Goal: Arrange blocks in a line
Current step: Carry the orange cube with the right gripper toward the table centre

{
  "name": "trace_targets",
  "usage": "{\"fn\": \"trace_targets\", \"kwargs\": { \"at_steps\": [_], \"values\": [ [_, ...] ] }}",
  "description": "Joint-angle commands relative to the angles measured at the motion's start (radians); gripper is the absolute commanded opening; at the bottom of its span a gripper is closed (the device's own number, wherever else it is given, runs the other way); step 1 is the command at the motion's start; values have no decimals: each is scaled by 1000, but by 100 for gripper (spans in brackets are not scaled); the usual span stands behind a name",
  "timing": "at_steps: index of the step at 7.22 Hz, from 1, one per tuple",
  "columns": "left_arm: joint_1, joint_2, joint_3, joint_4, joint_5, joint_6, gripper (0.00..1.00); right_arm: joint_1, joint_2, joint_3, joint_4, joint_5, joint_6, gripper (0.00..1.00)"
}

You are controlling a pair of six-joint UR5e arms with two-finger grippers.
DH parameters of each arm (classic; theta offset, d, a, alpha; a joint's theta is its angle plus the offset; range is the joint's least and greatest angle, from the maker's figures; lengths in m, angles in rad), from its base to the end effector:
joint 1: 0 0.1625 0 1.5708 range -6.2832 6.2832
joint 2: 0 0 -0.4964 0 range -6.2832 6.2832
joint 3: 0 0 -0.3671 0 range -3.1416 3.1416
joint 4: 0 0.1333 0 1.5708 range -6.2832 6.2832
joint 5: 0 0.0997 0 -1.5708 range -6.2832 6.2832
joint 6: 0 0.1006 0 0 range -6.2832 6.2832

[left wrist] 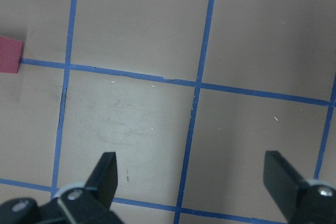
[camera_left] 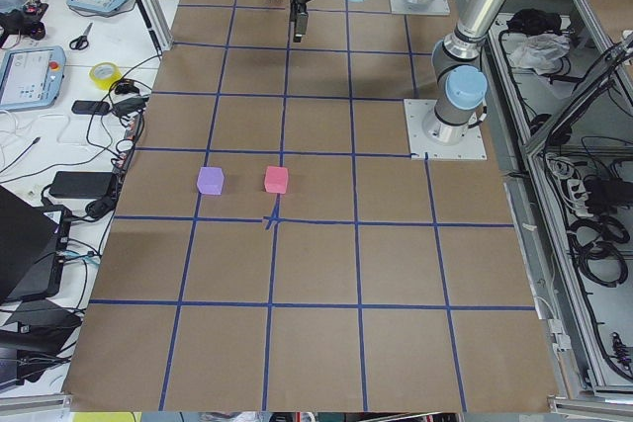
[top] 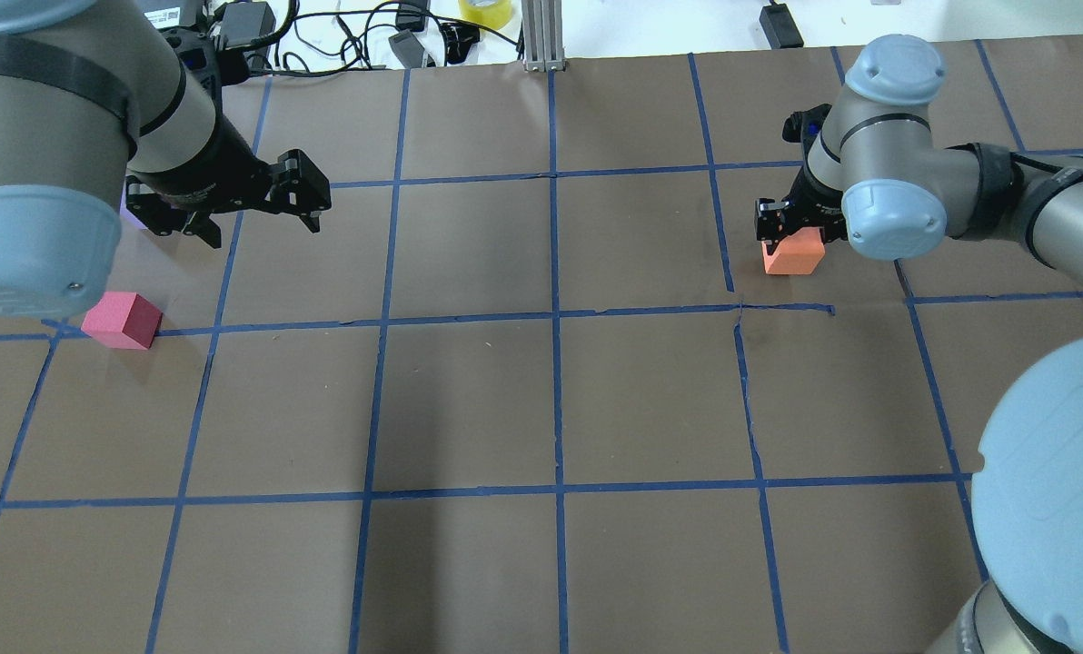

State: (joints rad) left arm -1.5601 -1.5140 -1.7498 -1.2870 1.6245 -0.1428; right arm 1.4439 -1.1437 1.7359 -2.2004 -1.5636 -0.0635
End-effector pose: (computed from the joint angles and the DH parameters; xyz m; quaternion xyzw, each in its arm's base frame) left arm -0.1231 -0.4521 0.5302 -0.0786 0.9933 -0.0823 0.0214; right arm 0.0553 -0.6256 0.3126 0.0316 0.9993 -0.0190 0.0018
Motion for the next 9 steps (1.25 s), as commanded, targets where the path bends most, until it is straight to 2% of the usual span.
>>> {"fn": "trace_targets", "kwargs": {
  "at_steps": [1,4,6,7,9],
  "values": [
    [0,0,0,0,0,0,100,80,-22,-147,163,2,85,0],
    [0,0,1,0,0,0,100,244,48,-255,183,-7,224,0],
    [0,2,1,0,0,0,100,387,170,-381,183,-15,356,0],
    [0,2,1,0,0,0,100,420,224,-435,188,-19,366,0],
    [0,2,1,0,0,2,100,489,291,-482,189,-18,416,0]
  ]
}}
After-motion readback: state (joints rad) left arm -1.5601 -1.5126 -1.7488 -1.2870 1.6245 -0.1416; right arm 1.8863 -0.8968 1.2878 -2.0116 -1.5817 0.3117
